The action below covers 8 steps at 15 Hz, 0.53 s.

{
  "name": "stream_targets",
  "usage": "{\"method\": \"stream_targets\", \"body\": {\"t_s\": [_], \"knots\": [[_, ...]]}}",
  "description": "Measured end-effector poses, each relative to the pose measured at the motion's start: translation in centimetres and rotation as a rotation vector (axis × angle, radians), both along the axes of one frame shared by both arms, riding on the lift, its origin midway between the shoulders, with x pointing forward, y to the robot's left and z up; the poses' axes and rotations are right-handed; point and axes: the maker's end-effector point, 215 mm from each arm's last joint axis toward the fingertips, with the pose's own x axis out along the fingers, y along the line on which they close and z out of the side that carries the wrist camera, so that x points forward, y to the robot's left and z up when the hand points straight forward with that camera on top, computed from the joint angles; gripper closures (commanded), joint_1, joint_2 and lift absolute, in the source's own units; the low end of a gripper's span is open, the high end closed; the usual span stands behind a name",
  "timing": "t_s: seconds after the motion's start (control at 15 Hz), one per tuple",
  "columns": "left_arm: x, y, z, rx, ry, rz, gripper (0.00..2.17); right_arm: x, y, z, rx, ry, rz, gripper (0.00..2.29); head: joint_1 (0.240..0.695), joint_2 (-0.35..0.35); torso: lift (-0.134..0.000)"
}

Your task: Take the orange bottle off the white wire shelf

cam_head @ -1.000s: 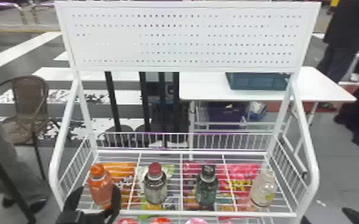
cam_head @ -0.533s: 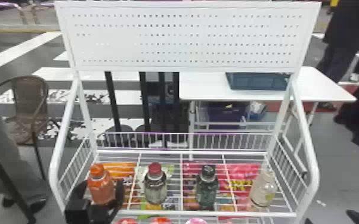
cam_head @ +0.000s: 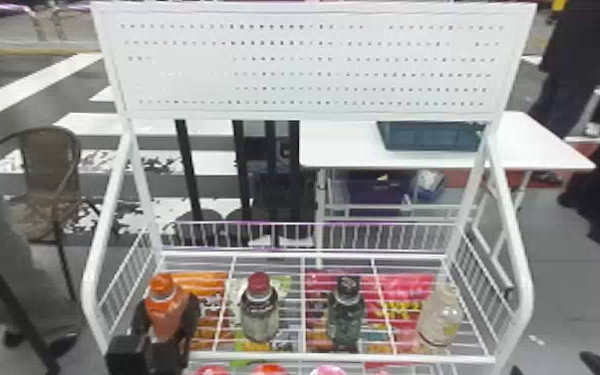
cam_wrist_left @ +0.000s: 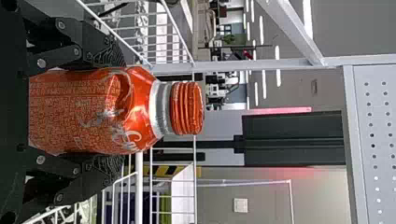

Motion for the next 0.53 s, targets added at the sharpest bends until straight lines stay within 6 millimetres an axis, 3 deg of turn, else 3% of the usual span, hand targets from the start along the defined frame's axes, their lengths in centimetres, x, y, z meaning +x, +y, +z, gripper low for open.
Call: {"method": "stream_targets", "body": {"t_s": [0.2, 0.53], "knots": [[-0.7, -0.2, 0.6, -0.003, -0.011, -0.001, 0.82, 0.0, 0.0, 0.0, -0.002, 0.001, 0.001, 0.14, 0.499, 0.000, 0.000], [-4.0, -1.0, 6.0, -0.006, -0.046, -0.014, 0.82, 0.0, 0.1, -0.1, 0.000, 0.002, 0.002, 0.14, 0.499, 0.000, 0.000]]}}
